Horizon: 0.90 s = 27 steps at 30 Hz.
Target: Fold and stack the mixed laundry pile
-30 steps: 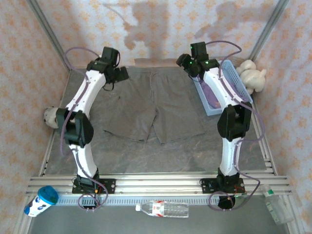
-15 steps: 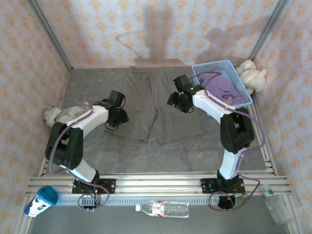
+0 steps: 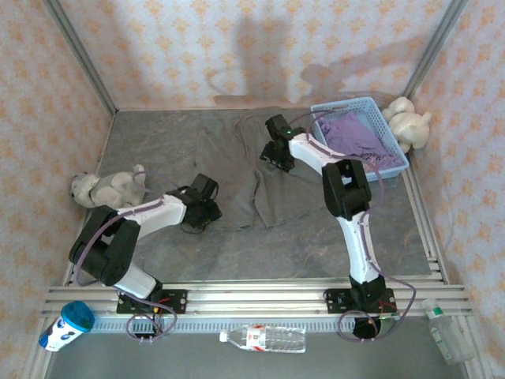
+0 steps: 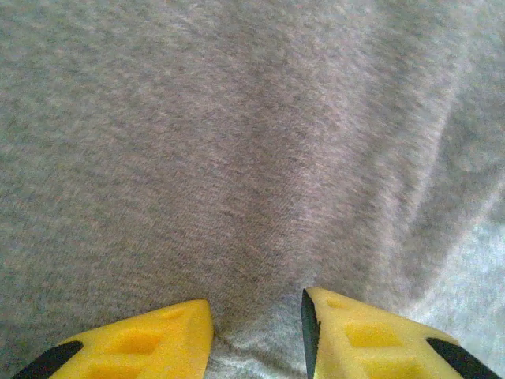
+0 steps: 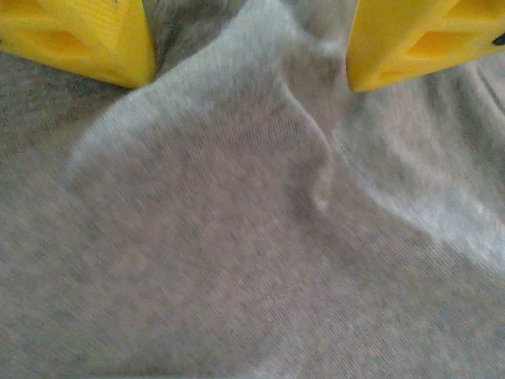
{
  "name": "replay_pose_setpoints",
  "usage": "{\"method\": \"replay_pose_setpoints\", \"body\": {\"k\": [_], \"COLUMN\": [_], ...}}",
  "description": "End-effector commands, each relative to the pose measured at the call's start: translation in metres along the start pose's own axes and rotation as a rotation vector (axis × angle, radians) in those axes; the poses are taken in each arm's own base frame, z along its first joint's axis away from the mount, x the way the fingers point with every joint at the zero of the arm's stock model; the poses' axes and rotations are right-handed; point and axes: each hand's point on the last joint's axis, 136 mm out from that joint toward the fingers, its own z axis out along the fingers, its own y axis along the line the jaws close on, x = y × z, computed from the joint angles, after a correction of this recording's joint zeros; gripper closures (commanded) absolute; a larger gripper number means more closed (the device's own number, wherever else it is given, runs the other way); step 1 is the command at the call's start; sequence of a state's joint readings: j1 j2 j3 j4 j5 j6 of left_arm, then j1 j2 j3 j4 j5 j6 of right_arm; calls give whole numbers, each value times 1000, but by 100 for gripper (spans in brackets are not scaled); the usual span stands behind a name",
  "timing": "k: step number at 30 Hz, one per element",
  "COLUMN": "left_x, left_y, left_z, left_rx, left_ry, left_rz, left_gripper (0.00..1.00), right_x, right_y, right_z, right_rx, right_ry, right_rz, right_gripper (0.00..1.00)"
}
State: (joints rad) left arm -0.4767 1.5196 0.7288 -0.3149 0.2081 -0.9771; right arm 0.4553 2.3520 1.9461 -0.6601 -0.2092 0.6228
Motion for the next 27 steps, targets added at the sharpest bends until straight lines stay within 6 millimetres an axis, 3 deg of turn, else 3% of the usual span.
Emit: {"method": "replay_pose_setpoints", "body": {"k": [1,4,7,10,12,15,19,23,26,27], "left_x": [58,68,79,75,51,-2,-74,-134,-175,-188], "left_y": [1,-44,-91,-128,-143,-143,-125,-108,-97,-93], "left_z": [10,-1,-15,-37,-56,-78,-82,-75,-56,-48], "left_rx": [11,143,221,276,299,285,271,209,144,134], "left_ry": [196,278,357,362,274,133,46,-26,-64,-71], "left_rz": [-88,-61,31,123,164,180,80,60,45,36], "left_gripper": [63,63,62,59,57,57,64,78,100,100], "right_x": [-1,-11,-24,-32,-30,-16,18,62,110,126], "right_y": [13,50,81,85,79,57,28,9,13,17], "right_z": [25,28,4,-34,-59,-90,-120,-138,-139,-139], "right_rx": [-25,-151,-260,-267,-244,-193,-174,-159,-182,-179], "right_ry": [57,95,94,62,52,42,44,88,141,152], "right_rz": [-61,-104,-134,-165,-182,-210,-237,-218,-217,-224], "right_gripper": [34,34,33,33,33,33,34,35,37,37]}}
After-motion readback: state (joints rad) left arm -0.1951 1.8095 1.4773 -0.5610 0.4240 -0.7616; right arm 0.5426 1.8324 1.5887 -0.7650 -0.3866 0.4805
